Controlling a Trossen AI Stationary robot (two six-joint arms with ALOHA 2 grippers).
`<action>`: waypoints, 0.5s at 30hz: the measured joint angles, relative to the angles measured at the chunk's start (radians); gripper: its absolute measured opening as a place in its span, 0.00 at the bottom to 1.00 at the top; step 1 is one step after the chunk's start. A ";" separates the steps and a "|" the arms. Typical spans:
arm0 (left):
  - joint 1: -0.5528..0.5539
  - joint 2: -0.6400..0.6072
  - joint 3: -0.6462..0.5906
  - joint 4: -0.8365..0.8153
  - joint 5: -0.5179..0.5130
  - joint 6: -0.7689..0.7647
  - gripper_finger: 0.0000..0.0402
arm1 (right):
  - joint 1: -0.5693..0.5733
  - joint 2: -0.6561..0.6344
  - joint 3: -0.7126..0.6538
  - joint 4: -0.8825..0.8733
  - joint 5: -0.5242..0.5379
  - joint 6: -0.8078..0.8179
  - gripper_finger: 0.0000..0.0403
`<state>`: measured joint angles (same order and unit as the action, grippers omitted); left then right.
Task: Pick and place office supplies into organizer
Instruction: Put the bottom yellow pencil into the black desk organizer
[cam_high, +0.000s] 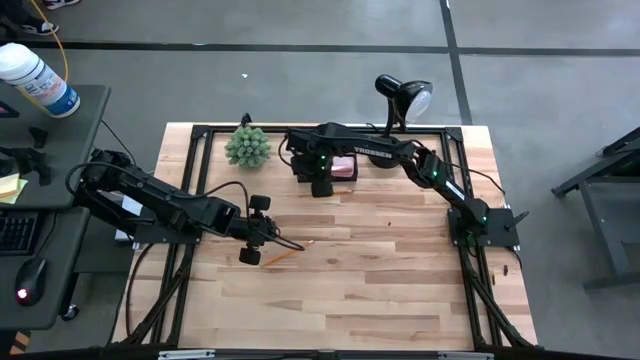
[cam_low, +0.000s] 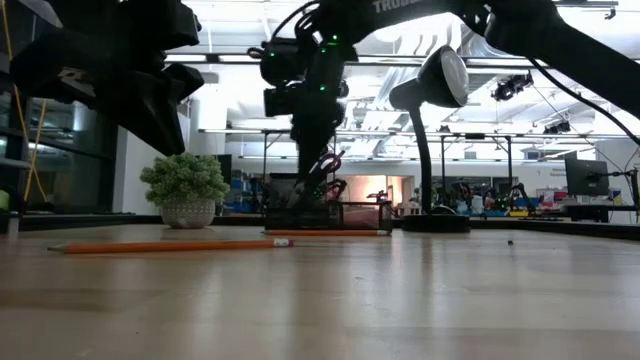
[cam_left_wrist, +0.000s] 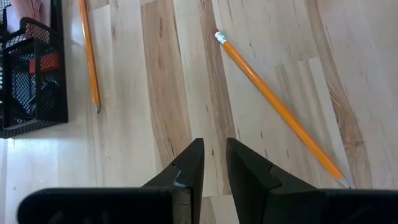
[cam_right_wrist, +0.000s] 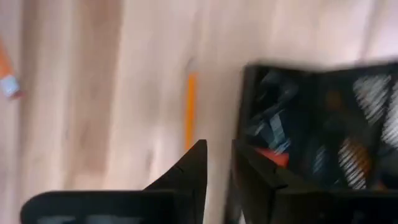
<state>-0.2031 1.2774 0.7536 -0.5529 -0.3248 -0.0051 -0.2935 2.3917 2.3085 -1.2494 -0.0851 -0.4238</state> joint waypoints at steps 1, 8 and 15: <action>0.000 0.000 0.000 0.000 0.000 0.000 0.14 | 0.001 0.000 0.001 -0.032 -0.015 0.009 0.16; 0.000 0.000 0.000 0.002 -0.008 0.022 0.14 | 0.001 -0.002 0.001 -0.229 -0.075 0.032 0.09; 0.000 0.000 0.000 0.003 -0.032 0.031 0.14 | 0.001 -0.041 0.000 -0.253 -0.117 0.084 0.02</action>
<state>-0.2031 1.2774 0.7536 -0.5495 -0.3573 0.0261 -0.2924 2.3505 2.3085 -1.5022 -0.2025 -0.3401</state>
